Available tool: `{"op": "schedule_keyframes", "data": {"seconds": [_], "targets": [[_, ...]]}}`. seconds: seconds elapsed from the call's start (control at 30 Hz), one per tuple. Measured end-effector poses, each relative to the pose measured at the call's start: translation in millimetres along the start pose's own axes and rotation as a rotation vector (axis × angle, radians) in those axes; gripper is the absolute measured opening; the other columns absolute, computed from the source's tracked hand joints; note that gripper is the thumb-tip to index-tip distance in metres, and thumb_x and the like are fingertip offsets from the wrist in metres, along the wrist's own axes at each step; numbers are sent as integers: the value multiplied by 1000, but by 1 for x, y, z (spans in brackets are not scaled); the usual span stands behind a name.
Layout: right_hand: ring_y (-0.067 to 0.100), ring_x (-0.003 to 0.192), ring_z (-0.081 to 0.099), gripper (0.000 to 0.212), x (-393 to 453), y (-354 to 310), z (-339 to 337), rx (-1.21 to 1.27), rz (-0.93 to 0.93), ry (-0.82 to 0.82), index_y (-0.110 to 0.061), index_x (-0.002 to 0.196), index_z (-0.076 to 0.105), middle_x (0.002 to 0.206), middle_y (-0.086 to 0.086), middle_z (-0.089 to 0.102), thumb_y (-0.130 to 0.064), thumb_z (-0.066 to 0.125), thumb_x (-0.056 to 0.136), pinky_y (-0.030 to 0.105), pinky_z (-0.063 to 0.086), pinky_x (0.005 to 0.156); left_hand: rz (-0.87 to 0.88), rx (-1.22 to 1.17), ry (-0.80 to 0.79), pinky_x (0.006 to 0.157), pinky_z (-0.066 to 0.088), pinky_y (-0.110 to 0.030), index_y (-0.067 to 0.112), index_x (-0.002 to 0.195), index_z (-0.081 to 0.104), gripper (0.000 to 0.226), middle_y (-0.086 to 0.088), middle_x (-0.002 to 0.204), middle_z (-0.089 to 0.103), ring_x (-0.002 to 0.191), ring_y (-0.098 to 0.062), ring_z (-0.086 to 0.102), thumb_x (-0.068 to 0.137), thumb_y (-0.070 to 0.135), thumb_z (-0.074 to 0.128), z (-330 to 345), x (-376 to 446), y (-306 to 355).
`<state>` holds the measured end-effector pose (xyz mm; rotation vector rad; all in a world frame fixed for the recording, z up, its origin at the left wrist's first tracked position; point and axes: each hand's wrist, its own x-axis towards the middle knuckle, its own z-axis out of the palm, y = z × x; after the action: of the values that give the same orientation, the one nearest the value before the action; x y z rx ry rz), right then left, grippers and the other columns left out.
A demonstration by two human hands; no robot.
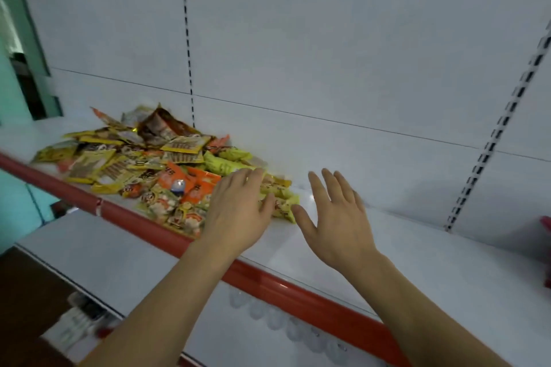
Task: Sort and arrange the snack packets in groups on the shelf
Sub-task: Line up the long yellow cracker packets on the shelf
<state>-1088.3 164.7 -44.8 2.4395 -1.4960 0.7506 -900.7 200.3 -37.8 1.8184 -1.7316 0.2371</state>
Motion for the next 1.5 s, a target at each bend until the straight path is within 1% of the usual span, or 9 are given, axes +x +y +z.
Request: {"op": "schedule_keyframes", "data": {"seconds": [0.17,0.3,0.57,0.83,0.93,1.03,1.1,1.33,1.5], "targets": [[30,149,25,73,53,-26,35,33,-112,-118,-18,152,35,156,8,37,-62,32,94,45,26,119,-64,33,-23,100,47,-40,16,150,46,50,-5,138,60,125,-26,56,104,35,50,-13,29,-51],[28,120,51,70,85,-35,52,5,-188,-194,-20,124,61,119,2,59,-68,32,83,40,45,95,-15,51,-94,92,49,-34,21,150,48,47,2,132,64,116,-19,60,104,33,51,-20,54,-74],[23,102,57,52,95,-37,63,-149,-224,-353,-30,113,63,104,-5,63,-67,46,81,35,44,81,127,12,-283,89,55,-38,21,130,64,34,5,123,69,109,-18,64,103,38,52,0,81,-101],[14,79,55,42,67,-31,26,84,51,71,-25,101,69,86,-10,57,-61,59,81,33,48,64,134,-329,-122,99,50,-36,17,147,49,57,3,137,61,125,-18,58,103,54,47,-1,87,-100],[11,66,53,40,68,-62,25,201,130,216,-23,90,68,78,-11,54,-61,61,81,33,47,58,19,-642,-275,98,52,-35,18,134,61,71,7,125,68,116,-13,65,91,73,47,-3,86,-88],[9,65,53,41,72,-96,31,267,140,252,-21,86,68,76,-8,56,-61,58,84,33,48,59,-105,-979,-307,93,58,-41,24,113,67,49,4,105,73,102,-14,70,92,66,57,-8,86,-81],[6,78,59,48,71,-107,31,322,174,256,-22,112,70,91,-9,63,-60,54,89,30,52,70,-216,-1090,-211,90,59,-43,23,112,64,35,3,102,72,95,-13,71,96,54,62,-15,88,-84],[18,103,60,57,47,-127,50,130,80,-447,-25,117,63,107,-4,64,-69,58,82,35,51,86,-389,-1319,-180,74,64,-49,19,113,59,32,-17,101,74,79,-28,77,96,44,68,-28,92,-110],[23,98,61,30,52,-104,42,52,201,-344,-26,105,66,100,-2,64,-46,56,86,31,48,77,-305,-1250,-222,78,63,-52,25,111,60,31,-16,105,74,78,-28,77,96,51,67,-24,85,-103]]}}
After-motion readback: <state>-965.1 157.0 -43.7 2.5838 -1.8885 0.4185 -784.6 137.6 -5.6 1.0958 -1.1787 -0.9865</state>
